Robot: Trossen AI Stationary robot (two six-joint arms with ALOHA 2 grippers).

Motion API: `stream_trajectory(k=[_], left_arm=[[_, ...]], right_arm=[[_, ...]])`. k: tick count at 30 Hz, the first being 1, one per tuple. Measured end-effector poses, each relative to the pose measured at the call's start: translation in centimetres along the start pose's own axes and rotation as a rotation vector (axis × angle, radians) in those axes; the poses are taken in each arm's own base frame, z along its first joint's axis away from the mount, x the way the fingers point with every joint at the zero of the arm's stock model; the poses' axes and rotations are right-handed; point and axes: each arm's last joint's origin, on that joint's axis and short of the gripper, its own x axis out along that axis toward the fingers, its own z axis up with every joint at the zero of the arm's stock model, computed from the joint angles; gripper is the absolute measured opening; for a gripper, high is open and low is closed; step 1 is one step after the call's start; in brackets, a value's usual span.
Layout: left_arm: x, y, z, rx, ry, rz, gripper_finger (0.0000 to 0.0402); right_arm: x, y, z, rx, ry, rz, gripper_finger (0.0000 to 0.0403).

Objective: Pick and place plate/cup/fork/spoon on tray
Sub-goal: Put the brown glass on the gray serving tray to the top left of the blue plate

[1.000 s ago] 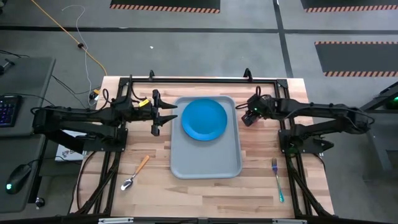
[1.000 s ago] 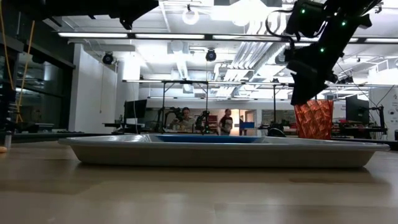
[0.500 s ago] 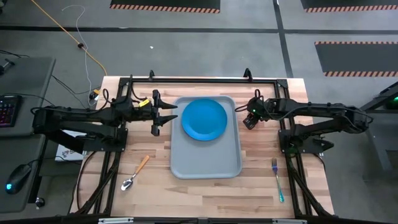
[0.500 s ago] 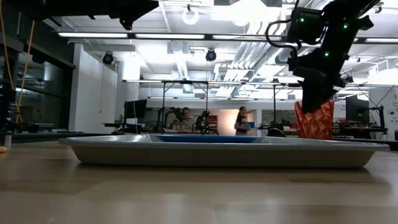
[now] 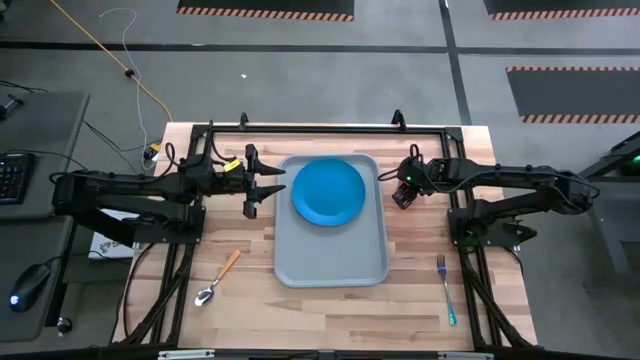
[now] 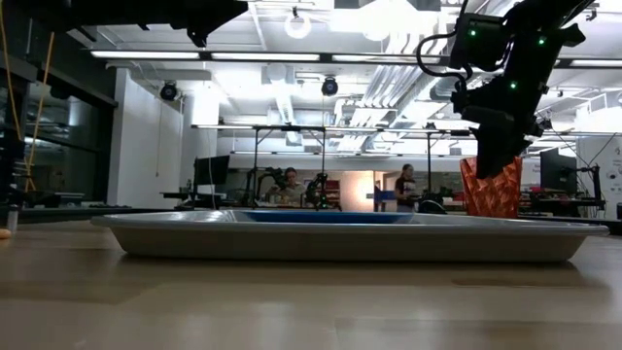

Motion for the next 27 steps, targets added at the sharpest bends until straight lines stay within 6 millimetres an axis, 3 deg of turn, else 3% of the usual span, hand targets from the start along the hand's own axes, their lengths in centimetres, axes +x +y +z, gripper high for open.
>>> stream_trajectory(k=[10, 15, 20, 27], left_arm=[[0.0, 0.0, 0.0, 0.0, 0.0, 0.0, 0.0168], [0.0, 0.0, 0.0, 0.0, 0.0, 0.0, 0.0168], [0.0, 0.0, 0.0, 0.0, 0.0, 0.0, 0.0168], [0.0, 0.0, 0.0, 0.0, 0.0, 0.0, 0.0168]], right_arm=[[-0.1, 0.0, 0.0, -0.045, 0.003, 0.01, 0.0015], [-1.1, 0.2, 0.7, -0.071, -0.015, 0.04, 0.002], [-3.7, 0.8, 2.9, -0.111, -0.115, 0.083, 0.0006], [-7.8, 4.5, 5.3, -0.226, -0.32, 0.234, 0.0004]])
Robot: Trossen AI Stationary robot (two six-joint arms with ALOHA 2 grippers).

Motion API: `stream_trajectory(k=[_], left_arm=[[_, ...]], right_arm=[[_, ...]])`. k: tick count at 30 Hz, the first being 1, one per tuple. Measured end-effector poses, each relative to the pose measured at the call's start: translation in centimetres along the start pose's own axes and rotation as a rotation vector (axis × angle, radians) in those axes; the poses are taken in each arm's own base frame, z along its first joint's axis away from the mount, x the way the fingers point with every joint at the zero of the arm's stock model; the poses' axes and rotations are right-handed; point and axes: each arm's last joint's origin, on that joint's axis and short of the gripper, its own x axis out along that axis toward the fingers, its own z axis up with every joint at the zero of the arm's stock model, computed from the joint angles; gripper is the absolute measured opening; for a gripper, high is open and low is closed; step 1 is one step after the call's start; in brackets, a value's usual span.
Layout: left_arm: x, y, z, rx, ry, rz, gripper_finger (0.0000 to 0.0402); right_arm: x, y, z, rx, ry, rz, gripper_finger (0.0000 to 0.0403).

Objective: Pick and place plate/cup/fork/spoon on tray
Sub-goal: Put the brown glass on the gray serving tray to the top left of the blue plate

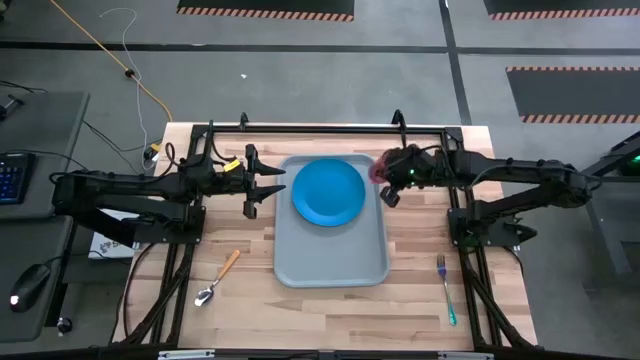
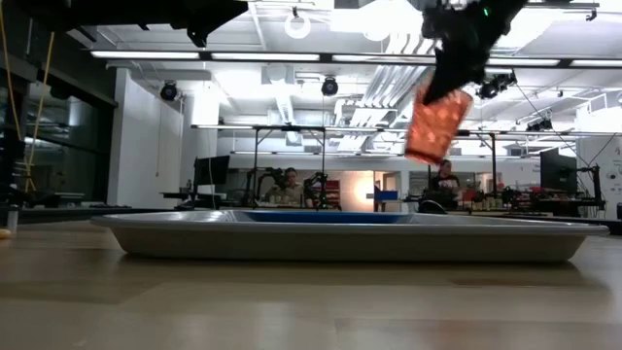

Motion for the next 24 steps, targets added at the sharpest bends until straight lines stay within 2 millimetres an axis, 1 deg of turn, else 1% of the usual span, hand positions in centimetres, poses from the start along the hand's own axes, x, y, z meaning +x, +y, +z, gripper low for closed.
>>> stream_trajectory(k=[2, 4, 8, 10, 13, 15, 17, 19, 21, 24], left_arm=[[0.0, 0.0, 0.0, 0.0, 0.0, 0.0, 0.0168], [0.0, 0.0, 0.0, 0.0, 0.0, 0.0, 0.0168], [0.0, 0.0, 0.0, 0.0, 0.0, 0.0, 0.0168], [0.0, 0.0, 0.0, 0.0, 0.0, 0.0, 0.0168], [0.0, 0.0, 0.0, -0.001, 0.0, 0.0, 0.0168], [0.0, 0.0, 0.0, -0.003, 0.0, 0.0, 0.0168], [0.0, 0.0, 0.0, -0.003, 0.001, 0.0, 0.0168], [0.0, 0.0, 0.0, -0.003, 0.001, 0.0, 0.0168], [0.0, 0.0, 0.0, -0.003, 0.0, 0.0, 0.0168], [0.0, 0.0, 0.0, -0.003, 0.0, 0.0, 0.0168]], right_arm=[[0.3, 1.7, 0.5, -0.039, -0.011, 0.045, 0.0003], [1.2, 3.8, 0.6, -0.09, 0.009, 0.081, 0.0003], [3.3, 8.9, 0.9, -0.212, 0.03, 0.194, 0.0002], [3.9, 11.6, 1.3, -0.284, 0.024, 0.261, 0.0002], [4.2, 15.1, 2.3, -0.385, -0.009, 0.353, 0.0002], [4.1, 17.0, 2.9, -0.449, -0.032, 0.396, 0.0002], [4.4, 18.4, 3.6, -0.492, -0.049, 0.414, 0.0001], [5.0, 19.4, 4.0, -0.523, -0.052, 0.434, 0.0001], [5.8, 20.2, 4.3, -0.545, -0.046, 0.468, 0.0001], [7.5, 20.9, 4.4, -0.562, -0.019, 0.496, 0.0001]])
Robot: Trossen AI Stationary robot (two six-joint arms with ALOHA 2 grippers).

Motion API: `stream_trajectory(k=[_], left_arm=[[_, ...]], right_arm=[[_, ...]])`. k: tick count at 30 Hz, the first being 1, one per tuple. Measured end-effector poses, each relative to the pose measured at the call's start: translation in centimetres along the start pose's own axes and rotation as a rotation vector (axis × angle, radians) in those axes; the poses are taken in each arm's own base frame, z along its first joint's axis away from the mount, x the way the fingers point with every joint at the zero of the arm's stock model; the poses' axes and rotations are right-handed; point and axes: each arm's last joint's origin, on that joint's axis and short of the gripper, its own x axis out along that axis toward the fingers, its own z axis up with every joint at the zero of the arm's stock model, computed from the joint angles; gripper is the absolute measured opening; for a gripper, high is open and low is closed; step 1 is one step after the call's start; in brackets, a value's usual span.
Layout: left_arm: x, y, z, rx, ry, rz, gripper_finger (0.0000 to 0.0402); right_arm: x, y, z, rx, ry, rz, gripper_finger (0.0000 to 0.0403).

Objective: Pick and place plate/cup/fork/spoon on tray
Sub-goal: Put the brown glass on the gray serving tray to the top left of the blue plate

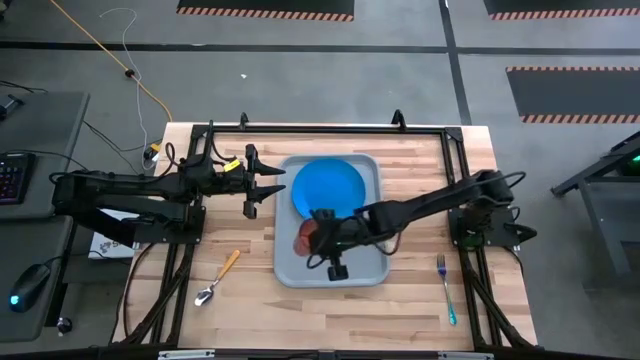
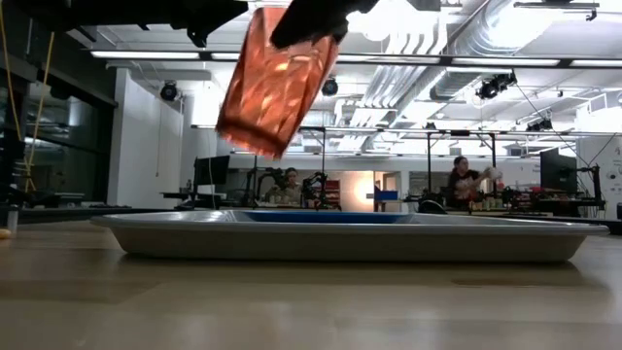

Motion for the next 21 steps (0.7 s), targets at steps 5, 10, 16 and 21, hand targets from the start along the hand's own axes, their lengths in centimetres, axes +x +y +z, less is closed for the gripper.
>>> stream_trajectory(k=[5, 10, 16, 21], left_arm=[[0.0, 0.0, 0.0, 0.0, 0.0, 0.0, 0.0168], [0.0, 0.0, 0.0, 0.001, -0.001, 0.0, 0.0168], [0.0, 0.0, 0.0, 0.001, -0.003, 0.0, 0.0168], [0.0, 0.0, 0.0, 0.0, -0.001, 0.0, 0.0168]], right_arm=[[2.5, -0.8, -0.7, 0.02, 0.054, 0.028, 0.0001], [3.5, -1.1, -1.3, 0.028, 0.082, 0.033, 0.0001], [3.9, -0.8, -1.4, 0.029, 0.081, 0.137, 0.0008], [4.8, -0.7, -1.5, 0.023, 0.073, 0.156, 0.0005]])
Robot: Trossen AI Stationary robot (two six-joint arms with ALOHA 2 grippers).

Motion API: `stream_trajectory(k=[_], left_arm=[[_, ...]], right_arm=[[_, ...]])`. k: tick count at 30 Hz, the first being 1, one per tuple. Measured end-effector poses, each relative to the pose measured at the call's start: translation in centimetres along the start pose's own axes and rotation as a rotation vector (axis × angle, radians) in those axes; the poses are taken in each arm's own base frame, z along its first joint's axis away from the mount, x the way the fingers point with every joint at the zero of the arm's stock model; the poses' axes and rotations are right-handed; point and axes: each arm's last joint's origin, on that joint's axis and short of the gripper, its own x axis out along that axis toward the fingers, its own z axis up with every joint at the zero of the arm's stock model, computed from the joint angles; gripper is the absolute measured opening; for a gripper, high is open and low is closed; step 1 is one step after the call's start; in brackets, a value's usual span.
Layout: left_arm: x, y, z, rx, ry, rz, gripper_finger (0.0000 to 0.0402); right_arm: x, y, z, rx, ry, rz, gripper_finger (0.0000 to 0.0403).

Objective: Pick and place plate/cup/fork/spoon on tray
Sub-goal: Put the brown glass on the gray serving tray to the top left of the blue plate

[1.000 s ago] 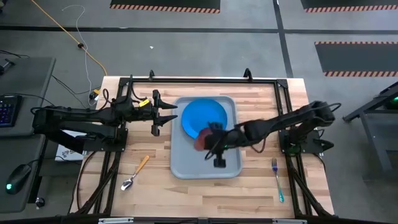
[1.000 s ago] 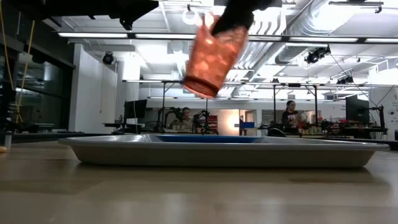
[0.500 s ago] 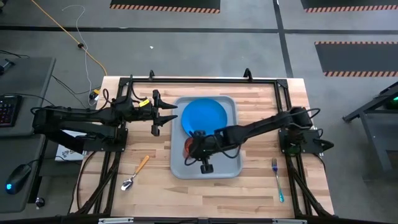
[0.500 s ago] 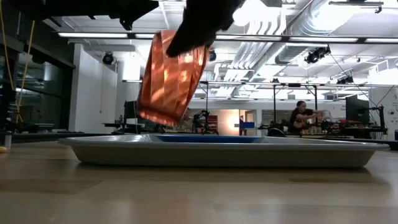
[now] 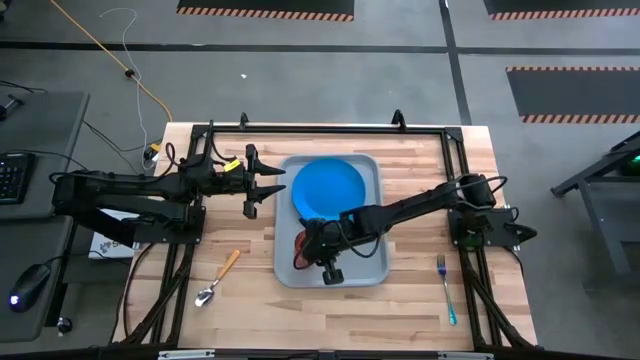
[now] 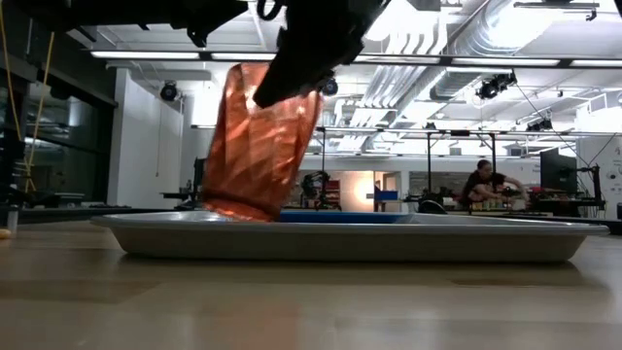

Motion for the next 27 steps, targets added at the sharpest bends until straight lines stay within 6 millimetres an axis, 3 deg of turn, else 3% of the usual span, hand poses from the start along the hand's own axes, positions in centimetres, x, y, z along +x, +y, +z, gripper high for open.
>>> stream_trajectory(k=[27], left_arm=[[0.1, 0.0, 0.0, 0.0, -0.001, 0.0, 0.0168]], right_arm=[[1.5, -0.2, -0.4, 0.002, 0.013, -0.015, 0.0024]])
